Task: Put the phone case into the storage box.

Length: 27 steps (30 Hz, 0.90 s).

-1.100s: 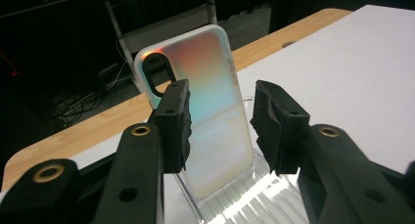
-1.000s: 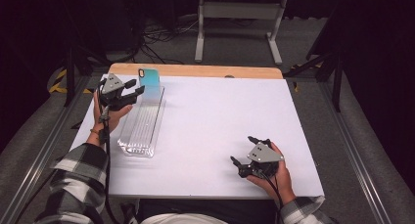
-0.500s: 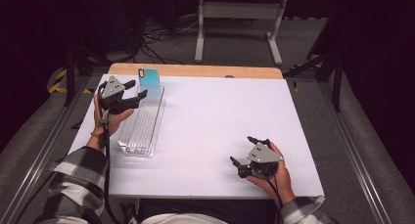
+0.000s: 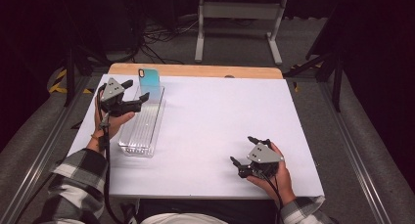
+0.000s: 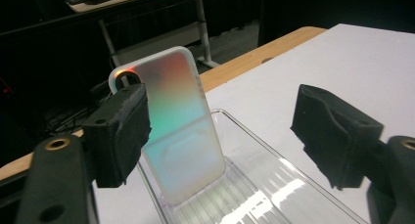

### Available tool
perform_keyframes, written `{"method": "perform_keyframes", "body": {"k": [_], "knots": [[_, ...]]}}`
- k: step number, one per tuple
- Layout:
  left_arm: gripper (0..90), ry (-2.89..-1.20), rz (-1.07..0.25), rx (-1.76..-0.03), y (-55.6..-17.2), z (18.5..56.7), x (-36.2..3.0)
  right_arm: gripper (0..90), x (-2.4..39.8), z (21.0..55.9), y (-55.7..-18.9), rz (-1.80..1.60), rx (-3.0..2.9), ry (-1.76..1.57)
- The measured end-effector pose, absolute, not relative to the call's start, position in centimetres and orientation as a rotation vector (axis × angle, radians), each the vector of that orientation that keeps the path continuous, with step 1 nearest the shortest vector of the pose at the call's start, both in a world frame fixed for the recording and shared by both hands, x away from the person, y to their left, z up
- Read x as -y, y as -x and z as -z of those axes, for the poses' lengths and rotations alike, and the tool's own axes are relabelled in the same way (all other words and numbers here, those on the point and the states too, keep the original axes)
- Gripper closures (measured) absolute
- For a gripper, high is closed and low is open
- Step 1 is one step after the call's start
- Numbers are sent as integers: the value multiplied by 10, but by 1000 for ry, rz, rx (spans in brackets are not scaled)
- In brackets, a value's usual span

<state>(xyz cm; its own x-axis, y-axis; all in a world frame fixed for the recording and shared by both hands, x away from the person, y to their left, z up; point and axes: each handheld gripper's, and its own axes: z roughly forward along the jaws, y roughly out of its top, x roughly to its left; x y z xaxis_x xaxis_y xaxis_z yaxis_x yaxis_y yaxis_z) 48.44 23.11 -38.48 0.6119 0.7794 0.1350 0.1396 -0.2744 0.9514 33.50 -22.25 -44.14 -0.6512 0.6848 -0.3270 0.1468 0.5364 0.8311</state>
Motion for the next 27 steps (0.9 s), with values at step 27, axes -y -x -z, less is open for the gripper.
{"method": "perform_keyframes", "body": {"k": [27], "knots": [[54, -1730, -744, -714, -461, 376, -228, 132, 222, 440, -334, -1068, -2119, -653]]}}
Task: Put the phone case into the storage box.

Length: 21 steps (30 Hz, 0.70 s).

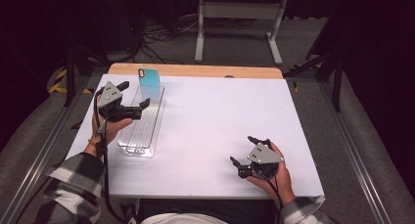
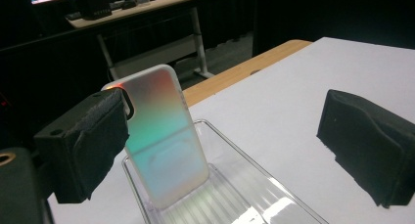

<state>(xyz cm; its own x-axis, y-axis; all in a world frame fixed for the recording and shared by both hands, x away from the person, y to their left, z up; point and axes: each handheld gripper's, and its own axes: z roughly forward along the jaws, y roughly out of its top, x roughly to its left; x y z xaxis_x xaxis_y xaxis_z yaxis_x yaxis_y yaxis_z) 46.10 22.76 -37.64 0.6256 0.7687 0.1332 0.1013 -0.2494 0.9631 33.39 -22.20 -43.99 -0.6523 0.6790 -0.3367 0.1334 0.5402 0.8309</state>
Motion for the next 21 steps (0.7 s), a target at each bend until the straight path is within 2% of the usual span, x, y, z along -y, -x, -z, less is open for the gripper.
{"method": "perform_keyframes", "body": {"k": [21], "knots": [[34, -1720, -736, -679, -450, 375, -225, 132, 222, 440, -334, -1075, -2111, -654]]}}
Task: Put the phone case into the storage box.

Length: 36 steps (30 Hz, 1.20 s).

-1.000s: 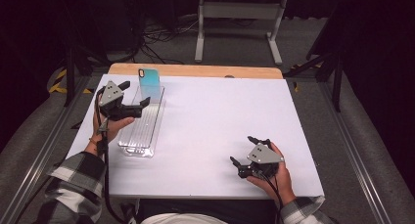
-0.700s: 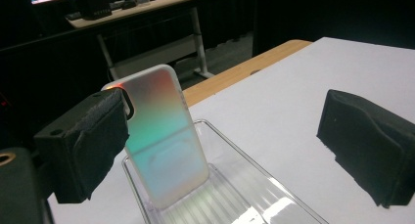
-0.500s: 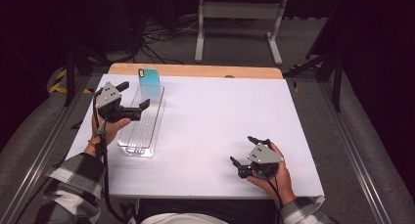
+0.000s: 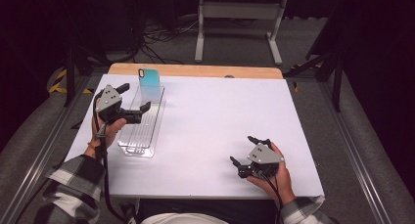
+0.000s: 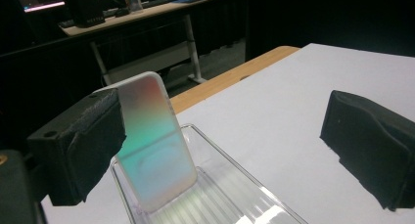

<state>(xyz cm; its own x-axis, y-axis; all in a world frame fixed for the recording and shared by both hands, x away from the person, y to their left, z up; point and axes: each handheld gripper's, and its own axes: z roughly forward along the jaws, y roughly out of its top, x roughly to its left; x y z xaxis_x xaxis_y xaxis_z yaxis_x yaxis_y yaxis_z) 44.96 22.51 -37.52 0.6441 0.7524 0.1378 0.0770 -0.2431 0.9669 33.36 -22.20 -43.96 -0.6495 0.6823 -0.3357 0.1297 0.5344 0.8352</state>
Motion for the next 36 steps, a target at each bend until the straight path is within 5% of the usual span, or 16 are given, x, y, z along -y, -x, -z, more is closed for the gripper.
{"method": "perform_keyframes", "body": {"k": [36], "knots": [[35, -1726, -726, -592, -424, 373, -214, 130, 223, 438, -333, -1093, -2103, -661]]}}
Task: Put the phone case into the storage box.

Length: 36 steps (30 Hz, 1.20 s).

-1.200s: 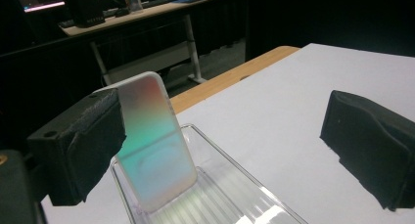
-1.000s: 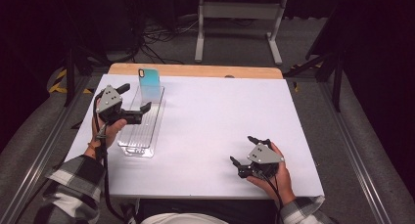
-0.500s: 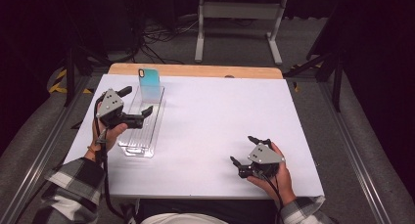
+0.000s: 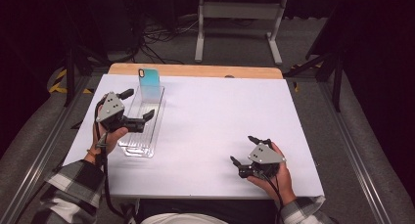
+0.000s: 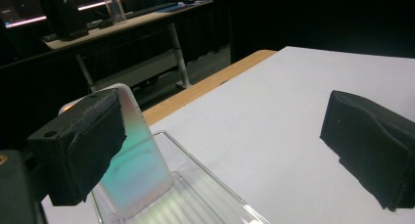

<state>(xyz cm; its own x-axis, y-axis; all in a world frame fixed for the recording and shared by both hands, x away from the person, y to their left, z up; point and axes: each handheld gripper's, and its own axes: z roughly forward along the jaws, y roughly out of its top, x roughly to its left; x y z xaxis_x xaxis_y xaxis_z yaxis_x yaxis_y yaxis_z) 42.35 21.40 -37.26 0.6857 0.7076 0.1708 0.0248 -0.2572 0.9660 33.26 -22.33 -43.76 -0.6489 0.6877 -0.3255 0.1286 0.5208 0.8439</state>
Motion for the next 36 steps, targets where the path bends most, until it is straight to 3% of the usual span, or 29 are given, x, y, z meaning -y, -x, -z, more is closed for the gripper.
{"method": "perform_keyframes", "body": {"k": [36], "knots": [[35, -1737, -728, -558, -401, 378, -203, 72, 228, 428, -334, -1230, -1998, -696]]}}
